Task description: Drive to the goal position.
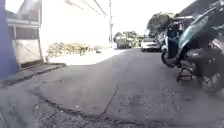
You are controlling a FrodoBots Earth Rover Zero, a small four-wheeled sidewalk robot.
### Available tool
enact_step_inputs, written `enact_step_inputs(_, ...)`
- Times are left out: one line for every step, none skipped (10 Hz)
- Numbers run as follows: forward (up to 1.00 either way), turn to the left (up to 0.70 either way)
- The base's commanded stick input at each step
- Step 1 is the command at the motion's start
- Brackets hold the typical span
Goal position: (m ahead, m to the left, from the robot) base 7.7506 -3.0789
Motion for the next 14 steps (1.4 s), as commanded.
enact_step_inputs(0.82,-0.01)
enact_step_inputs(0.81,-0.01)
enact_step_inputs(0.81,-0.01)
enact_step_inputs(0.81,-0.01)
enact_step_inputs(0.81,-0.01)
enact_step_inputs(0.81,-0.01)
enact_step_inputs(0.81,-0.01)
enact_step_inputs(0.81,-0.01)
enact_step_inputs(0.81,-0.01)
enact_step_inputs(0.81,-0.01)
enact_step_inputs(0.81,-0.01)
enact_step_inputs(0.81,-0.01)
enact_step_inputs(0.81,-0.01)
enact_step_inputs(0.8,-0.01)
